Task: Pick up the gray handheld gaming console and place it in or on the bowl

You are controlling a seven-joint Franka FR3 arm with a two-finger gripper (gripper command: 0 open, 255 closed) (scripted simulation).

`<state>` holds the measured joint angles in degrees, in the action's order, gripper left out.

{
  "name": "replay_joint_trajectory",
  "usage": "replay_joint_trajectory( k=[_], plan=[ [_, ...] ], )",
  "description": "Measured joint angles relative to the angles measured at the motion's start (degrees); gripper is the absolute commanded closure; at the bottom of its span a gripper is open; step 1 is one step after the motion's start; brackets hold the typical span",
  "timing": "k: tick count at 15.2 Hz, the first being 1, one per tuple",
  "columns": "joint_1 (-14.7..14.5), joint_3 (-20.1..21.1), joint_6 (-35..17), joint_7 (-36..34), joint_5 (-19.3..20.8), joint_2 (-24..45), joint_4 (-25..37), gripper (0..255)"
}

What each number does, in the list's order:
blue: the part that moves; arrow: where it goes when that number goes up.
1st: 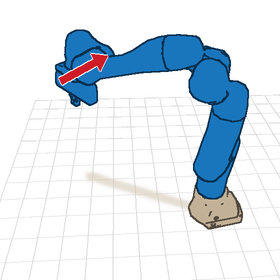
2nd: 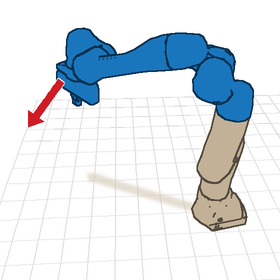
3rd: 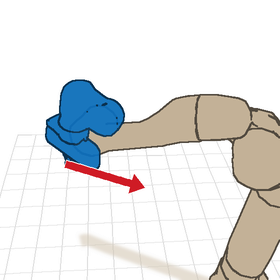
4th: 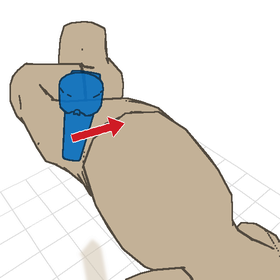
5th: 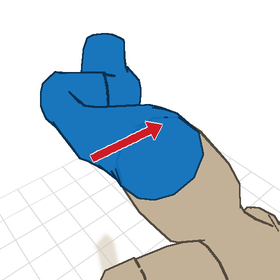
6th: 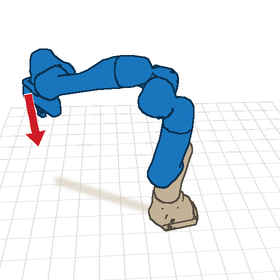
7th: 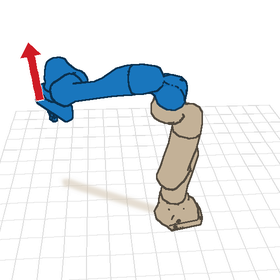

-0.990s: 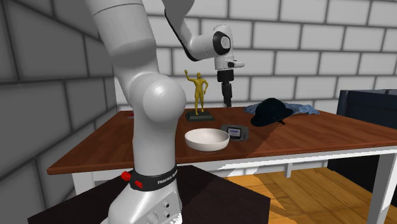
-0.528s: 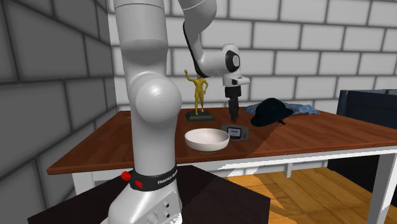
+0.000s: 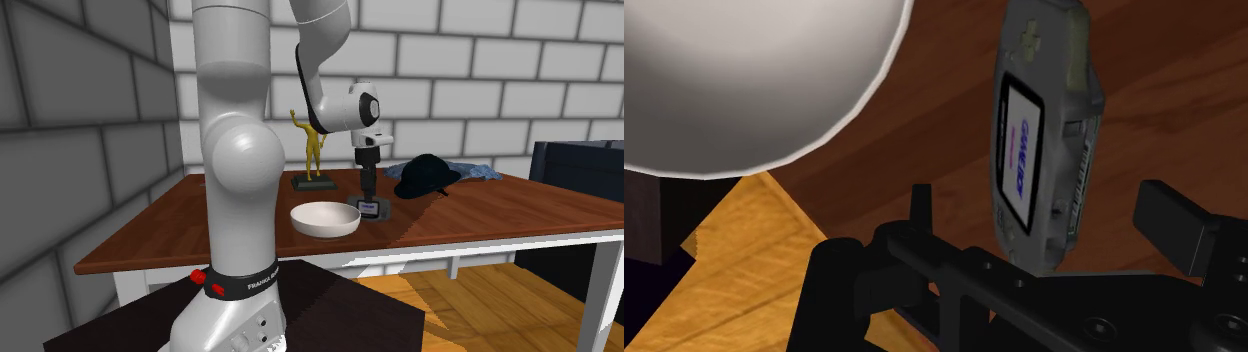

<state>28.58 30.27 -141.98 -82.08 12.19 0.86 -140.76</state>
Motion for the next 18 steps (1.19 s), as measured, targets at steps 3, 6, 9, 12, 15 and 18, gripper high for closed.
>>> replay_joint_trajectory(
  k=[3,6,9,12,15,18],
  plan=[
    [0.0,0.0,-0.1,-0.1,0.2,0.1,0.0,0],
    [0.0,0.0,-0.2,-0.1,0.2,0.2,0.0,255],
    [0.0,0.0,-0.1,-0.1,0.2,0.1,0.0,255],
    [0.0,0.0,-0.1,-0.1,0.2,0.1,0.0,255],
    [0.0,0.0,-0.1,-0.1,0.2,0.1,0.0,255],
    [0.0,0.0,0.7,0.6,-0.8,-0.8,0.1,255]
  ],
)
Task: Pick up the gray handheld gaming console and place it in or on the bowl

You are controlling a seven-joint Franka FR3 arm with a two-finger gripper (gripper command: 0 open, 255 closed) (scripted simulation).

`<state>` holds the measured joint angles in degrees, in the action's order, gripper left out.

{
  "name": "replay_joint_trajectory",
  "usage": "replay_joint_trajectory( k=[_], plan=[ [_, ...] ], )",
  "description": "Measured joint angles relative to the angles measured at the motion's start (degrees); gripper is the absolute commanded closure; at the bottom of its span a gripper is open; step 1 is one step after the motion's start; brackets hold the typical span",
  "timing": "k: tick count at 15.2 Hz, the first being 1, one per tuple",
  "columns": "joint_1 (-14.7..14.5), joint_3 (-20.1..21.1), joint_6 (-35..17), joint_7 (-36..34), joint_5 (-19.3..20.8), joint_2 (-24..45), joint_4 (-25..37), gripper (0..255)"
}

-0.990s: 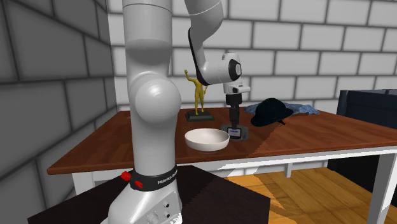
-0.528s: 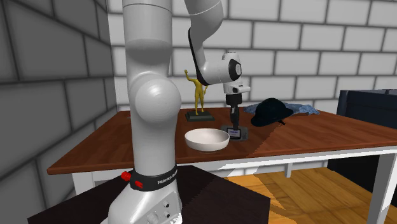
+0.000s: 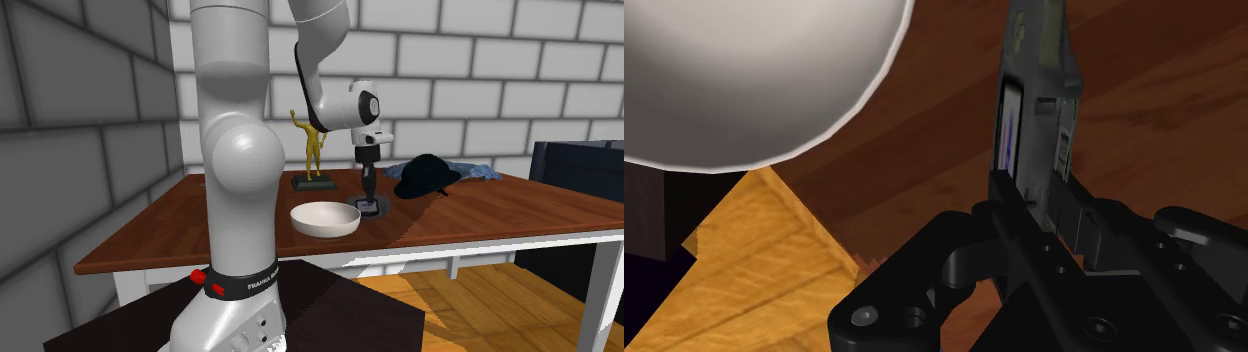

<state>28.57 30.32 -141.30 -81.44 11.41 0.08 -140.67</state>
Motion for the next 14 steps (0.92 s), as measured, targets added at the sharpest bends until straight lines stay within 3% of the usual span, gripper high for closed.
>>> replay_joint_trajectory(
  k=[14],
  plan=[
    [-0.9,-0.7,10.5,6.6,-7.7,-8.7,3.5,255]
  ],
)
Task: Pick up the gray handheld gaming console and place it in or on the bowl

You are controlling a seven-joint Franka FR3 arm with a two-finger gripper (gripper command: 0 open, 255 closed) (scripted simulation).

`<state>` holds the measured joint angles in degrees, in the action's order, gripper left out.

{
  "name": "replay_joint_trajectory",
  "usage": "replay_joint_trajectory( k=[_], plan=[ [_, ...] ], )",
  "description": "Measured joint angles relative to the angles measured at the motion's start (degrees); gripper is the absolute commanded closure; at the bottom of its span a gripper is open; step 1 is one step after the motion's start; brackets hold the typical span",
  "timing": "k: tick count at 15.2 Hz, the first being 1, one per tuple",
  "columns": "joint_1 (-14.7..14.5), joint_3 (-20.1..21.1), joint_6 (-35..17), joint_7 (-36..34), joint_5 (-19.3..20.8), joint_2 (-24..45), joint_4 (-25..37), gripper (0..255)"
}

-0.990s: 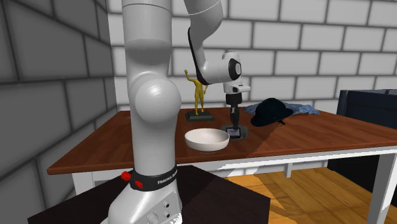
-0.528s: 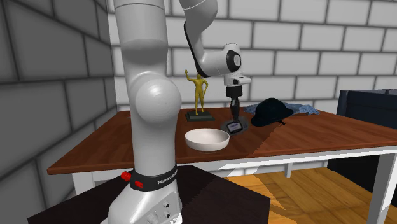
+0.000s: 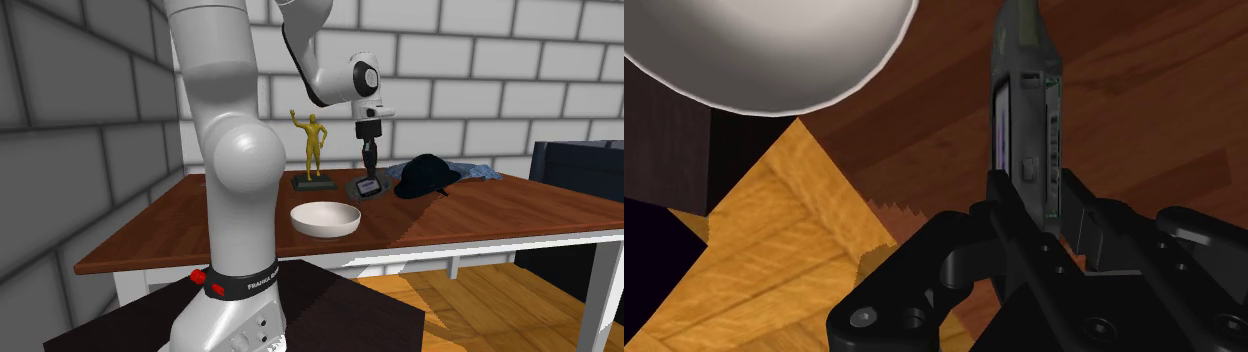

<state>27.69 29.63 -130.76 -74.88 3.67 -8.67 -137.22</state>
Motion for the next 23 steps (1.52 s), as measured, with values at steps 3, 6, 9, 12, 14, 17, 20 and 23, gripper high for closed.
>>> replay_joint_trajectory(
  k=[3,6,9,12,14,17,20,23],
  plan=[
    [-0.1,-0.4,2.5,1.1,-1.0,-1.4,1.3,255],
    [-0.3,-0.7,4.8,1.9,-1.7,-2.7,2.6,255],
    [-0.5,-1.1,7.2,2.6,-2.5,-4.1,3.7,255],
    [-1.9,-1.6,9.1,3.8,-5.2,-9.3,0.7,255],
    [-3.3,-2.2,9.9,4.7,-7.3,-14.0,-2.9,255],
    [-5.9,-3.5,12.6,6.0,-10.3,-22.1,-8.0,255],
    [-8.9,-4.5,16.3,6.2,-12.6,-29.7,-12.0,255],
    [-11.5,-5.6,20.3,6.3,-14.1,-36.8,-15.2,255]
  ],
)
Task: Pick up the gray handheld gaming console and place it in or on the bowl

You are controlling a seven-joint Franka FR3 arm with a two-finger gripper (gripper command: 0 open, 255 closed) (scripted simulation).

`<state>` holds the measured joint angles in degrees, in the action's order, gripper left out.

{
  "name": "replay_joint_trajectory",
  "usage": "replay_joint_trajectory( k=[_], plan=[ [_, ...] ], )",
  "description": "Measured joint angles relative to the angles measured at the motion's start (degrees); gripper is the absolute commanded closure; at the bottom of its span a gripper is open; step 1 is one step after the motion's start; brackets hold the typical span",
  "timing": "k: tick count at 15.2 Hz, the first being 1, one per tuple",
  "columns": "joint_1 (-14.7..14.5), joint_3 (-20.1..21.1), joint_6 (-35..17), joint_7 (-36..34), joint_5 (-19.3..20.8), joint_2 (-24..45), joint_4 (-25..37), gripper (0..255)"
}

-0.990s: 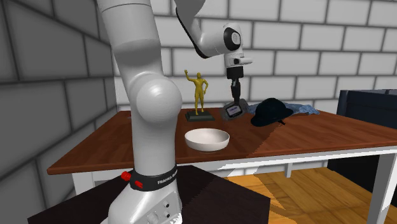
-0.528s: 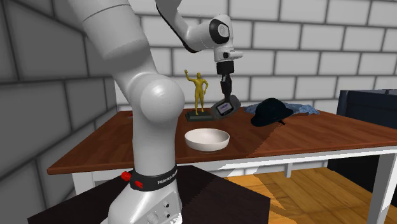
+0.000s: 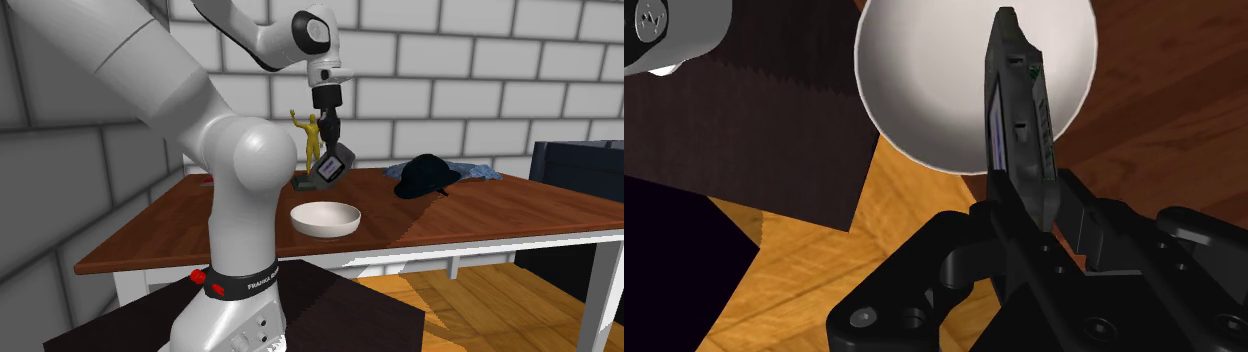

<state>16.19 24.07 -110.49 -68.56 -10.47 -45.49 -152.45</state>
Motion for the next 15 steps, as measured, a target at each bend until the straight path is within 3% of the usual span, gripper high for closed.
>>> replay_joint_trajectory(
  k=[15],
  plan=[
    [-1.4,3.3,-11.5,-1.1,-2.8,2.2,-9.6,255]
  ],
)
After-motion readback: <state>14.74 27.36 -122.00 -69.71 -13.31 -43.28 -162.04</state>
